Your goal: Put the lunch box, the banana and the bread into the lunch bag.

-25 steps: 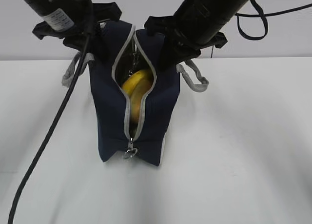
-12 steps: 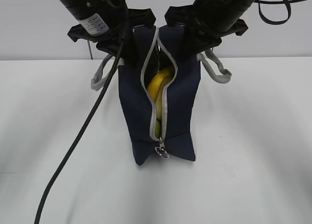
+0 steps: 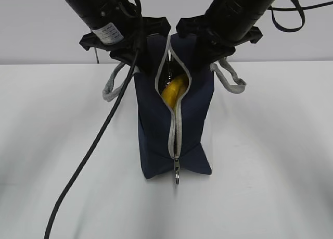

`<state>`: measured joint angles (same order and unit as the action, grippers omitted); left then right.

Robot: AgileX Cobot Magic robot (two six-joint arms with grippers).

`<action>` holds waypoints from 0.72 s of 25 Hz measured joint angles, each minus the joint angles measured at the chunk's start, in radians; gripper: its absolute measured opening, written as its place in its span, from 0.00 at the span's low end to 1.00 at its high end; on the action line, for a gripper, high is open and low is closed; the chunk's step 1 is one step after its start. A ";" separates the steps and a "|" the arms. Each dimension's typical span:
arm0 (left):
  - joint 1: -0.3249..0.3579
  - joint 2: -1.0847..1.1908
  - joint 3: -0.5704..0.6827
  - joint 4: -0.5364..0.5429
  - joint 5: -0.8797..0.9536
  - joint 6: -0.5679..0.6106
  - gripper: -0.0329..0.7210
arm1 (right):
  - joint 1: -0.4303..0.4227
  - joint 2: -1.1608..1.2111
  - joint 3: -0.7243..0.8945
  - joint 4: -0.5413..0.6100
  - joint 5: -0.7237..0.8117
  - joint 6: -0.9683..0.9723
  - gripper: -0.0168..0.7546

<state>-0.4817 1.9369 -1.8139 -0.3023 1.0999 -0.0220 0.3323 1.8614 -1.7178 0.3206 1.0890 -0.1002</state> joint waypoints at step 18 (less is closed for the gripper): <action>0.000 -0.032 0.000 0.062 0.037 0.000 0.74 | 0.000 -0.011 -0.005 0.037 -0.002 0.002 0.74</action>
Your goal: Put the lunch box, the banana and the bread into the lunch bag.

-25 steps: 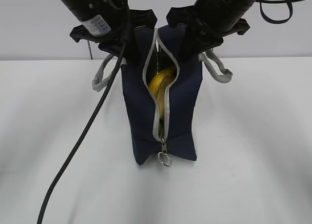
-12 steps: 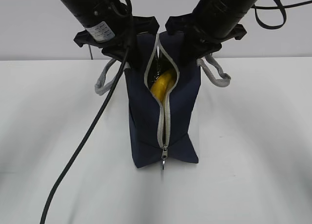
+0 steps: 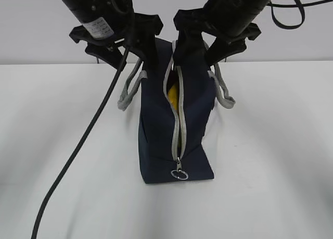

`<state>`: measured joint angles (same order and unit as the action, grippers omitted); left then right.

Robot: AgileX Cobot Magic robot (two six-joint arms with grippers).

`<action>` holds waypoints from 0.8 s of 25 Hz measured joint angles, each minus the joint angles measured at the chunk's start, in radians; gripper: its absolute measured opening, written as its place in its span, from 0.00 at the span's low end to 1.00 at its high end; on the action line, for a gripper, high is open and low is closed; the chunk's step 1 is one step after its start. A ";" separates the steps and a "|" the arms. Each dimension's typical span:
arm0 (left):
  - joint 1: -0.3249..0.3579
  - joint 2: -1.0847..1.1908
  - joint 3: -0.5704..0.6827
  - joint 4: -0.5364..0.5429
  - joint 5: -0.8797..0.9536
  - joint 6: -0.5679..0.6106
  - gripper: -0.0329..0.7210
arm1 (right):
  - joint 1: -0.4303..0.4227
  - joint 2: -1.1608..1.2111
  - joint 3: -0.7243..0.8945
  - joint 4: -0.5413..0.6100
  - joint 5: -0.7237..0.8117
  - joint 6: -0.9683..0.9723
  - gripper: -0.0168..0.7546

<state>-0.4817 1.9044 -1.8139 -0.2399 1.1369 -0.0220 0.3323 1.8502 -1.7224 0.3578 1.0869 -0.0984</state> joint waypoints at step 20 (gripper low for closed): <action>0.000 -0.324 0.237 0.013 -0.043 0.044 0.69 | 0.000 -0.449 0.428 -0.007 -0.200 -0.056 0.75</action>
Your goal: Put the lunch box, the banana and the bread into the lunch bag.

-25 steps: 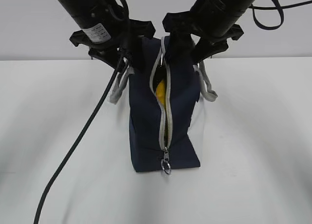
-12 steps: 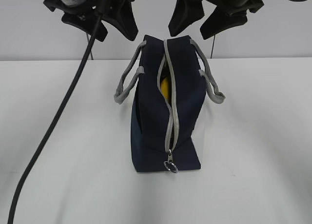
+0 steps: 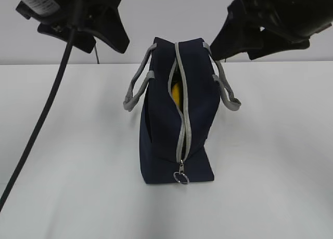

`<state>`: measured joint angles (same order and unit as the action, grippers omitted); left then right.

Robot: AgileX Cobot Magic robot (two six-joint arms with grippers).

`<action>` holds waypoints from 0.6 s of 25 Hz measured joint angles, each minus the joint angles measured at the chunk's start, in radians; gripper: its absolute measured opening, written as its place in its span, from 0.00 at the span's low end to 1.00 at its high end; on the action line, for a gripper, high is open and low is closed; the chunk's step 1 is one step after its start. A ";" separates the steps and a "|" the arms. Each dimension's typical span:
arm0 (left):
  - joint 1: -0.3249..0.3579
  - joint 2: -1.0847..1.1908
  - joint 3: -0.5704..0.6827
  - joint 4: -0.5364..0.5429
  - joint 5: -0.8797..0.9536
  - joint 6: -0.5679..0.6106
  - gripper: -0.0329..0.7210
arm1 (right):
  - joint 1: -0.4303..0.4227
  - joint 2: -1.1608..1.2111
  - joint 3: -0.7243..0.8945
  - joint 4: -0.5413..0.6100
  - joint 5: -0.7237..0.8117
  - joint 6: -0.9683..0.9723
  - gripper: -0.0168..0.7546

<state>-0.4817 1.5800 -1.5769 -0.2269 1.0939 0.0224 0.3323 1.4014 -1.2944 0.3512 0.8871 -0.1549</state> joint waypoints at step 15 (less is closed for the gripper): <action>0.000 -0.267 0.354 -0.014 -0.168 0.121 0.67 | 0.000 -0.282 0.566 0.392 -0.221 -0.568 0.61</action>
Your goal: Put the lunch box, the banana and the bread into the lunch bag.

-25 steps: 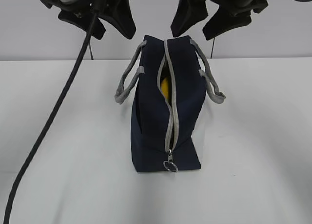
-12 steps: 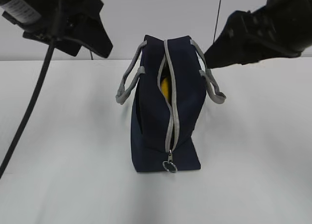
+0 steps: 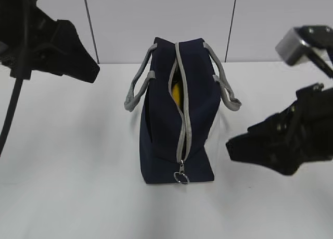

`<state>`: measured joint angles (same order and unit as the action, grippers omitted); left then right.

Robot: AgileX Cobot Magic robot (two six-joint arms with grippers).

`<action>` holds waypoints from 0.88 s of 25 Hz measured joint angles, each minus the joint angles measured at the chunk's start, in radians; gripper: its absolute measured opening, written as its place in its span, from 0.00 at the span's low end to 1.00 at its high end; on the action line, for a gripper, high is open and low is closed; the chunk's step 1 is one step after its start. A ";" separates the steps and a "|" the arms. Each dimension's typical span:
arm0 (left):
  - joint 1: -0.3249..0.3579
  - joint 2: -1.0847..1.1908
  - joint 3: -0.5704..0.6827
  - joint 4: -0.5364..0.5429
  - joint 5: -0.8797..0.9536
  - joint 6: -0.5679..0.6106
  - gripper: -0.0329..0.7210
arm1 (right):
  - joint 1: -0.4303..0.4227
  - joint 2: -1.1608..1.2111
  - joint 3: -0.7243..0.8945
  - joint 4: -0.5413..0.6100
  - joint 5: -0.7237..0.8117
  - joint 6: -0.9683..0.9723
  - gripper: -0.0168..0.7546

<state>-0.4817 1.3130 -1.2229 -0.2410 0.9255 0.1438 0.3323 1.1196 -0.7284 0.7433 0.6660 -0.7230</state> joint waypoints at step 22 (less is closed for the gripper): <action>0.000 -0.001 0.021 -0.002 -0.029 0.048 0.64 | 0.000 0.118 0.289 0.775 -0.058 -0.925 0.46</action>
<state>-0.4817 1.3120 -1.2018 -0.2433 0.8968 0.1914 0.3323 1.2373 -0.4393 1.5179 0.6076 -1.6475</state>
